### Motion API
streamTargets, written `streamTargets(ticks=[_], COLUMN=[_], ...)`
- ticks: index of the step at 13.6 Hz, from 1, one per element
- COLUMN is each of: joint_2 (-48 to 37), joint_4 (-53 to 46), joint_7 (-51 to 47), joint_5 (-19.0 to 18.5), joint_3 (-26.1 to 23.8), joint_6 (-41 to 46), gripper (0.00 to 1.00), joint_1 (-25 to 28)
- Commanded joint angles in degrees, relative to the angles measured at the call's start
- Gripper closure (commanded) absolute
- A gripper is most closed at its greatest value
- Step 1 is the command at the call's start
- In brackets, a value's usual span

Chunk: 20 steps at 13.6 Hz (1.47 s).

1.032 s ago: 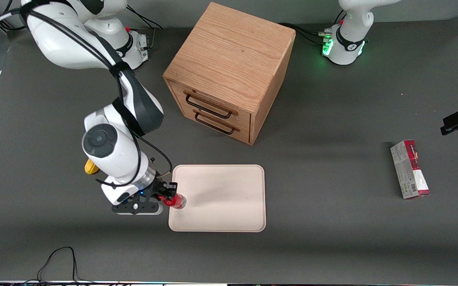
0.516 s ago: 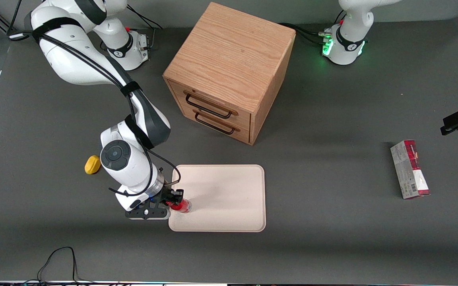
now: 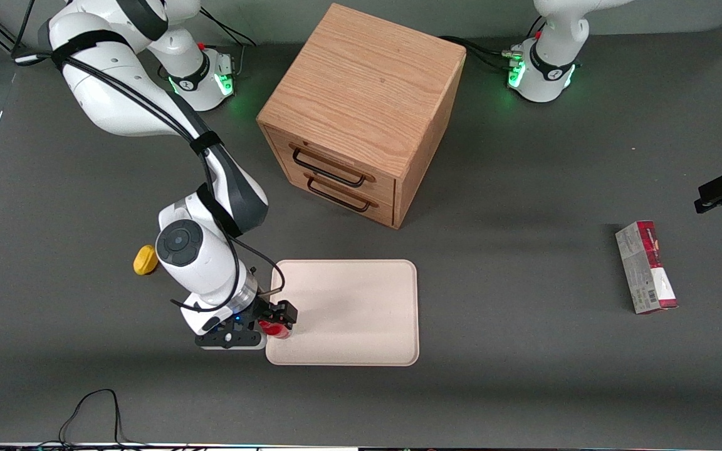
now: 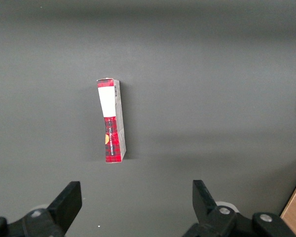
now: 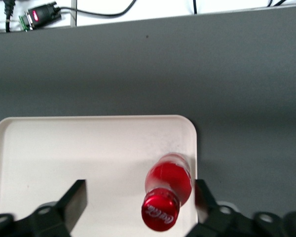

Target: Place coke bottle on tray

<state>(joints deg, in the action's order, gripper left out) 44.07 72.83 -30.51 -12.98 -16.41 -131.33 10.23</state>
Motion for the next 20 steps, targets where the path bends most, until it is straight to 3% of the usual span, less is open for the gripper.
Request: streamTargets(ticks=[1, 3, 6, 9, 13, 17, 20], joint_2=[-1.87, -4.94, -14.59, -26.53, -38.68, -47.57, -47.58], joint_4=[-1.37, -2.95, -0.95, 9.04, 16.37, 23.39, 23.41], joint_7=[-1.48, 1.31, 14.39, 22.14, 26.47, 27.61, 27.44], joint_5=[-1.26, -1.79, -0.39, 9.34, 15.51, 15.88, 15.70], joint_3=[-0.47, -0.21, 4.62, 12.78, 20.34, 21.77, 21.77], joint_6=[0.98, 9.73, 23.72, 28.14, 35.51, 37.38, 37.47], gripper=[0.00, 0.00, 0.00, 0.00, 0.00, 0.00, 0.00], joint_1=[-0.65, -0.82, -0.47, -0.38, -0.56, -2.75, -2.85])
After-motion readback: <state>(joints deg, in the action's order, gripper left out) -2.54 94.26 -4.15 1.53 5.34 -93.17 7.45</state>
